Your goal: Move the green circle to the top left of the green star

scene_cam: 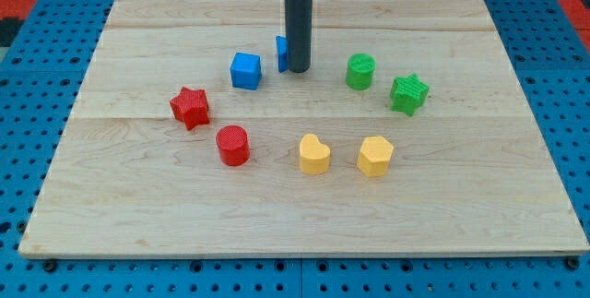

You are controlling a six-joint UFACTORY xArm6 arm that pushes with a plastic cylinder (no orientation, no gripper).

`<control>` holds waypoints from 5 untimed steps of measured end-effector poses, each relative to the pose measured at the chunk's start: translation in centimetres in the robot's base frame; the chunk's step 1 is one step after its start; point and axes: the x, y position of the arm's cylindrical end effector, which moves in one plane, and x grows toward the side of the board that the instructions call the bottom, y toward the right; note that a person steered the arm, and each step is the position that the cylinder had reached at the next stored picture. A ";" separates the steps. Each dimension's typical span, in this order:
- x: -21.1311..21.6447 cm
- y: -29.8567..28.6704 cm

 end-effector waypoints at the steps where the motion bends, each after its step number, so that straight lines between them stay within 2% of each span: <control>1: 0.0 0.0; 2: 2.5 0.0; 5: 1.9 -7.5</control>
